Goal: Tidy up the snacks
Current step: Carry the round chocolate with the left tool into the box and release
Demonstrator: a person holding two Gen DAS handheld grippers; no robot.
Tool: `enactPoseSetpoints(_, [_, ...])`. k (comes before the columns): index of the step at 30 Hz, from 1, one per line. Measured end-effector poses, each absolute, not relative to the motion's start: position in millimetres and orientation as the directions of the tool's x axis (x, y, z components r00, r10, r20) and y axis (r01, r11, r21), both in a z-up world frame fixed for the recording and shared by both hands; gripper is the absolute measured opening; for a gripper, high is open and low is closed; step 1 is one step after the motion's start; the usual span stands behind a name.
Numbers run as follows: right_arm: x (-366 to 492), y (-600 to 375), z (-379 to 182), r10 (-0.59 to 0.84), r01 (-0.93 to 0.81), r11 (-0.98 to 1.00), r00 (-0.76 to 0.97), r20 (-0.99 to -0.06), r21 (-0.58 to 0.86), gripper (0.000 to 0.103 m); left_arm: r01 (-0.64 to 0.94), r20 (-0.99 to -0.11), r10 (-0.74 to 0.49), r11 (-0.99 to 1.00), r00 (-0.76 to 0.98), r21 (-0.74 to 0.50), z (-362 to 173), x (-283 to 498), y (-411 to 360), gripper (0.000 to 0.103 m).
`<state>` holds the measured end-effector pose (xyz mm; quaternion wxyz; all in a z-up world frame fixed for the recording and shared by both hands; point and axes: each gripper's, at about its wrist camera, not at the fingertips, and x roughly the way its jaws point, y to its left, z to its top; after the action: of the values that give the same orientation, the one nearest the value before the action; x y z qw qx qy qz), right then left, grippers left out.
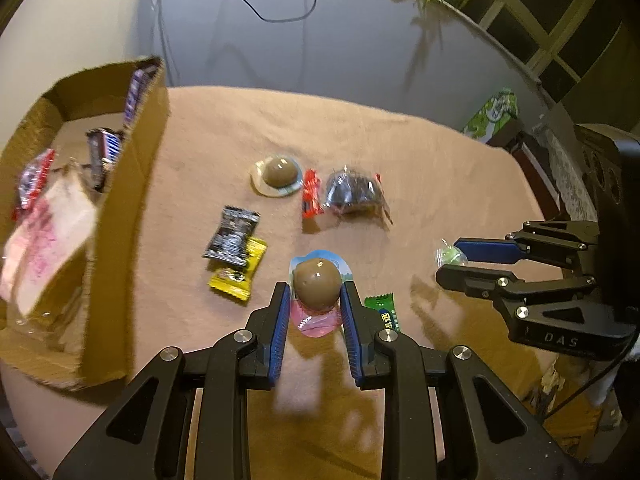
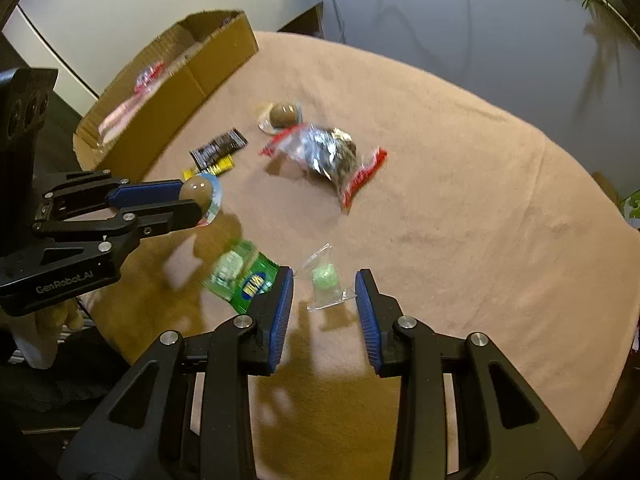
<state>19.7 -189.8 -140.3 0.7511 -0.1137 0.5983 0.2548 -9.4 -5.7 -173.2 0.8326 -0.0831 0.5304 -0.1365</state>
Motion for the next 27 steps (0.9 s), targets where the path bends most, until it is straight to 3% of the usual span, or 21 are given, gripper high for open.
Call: enactPoseSetpoints(27, [37.4,-30.4,-88.2,0.405,-0.728,0.660,0.138,-0.904,0.185,0.034,-0.127,-0.837,-0.129,0.965,0.532,-0.230,-145.1,-47.0,115.3,0.024])
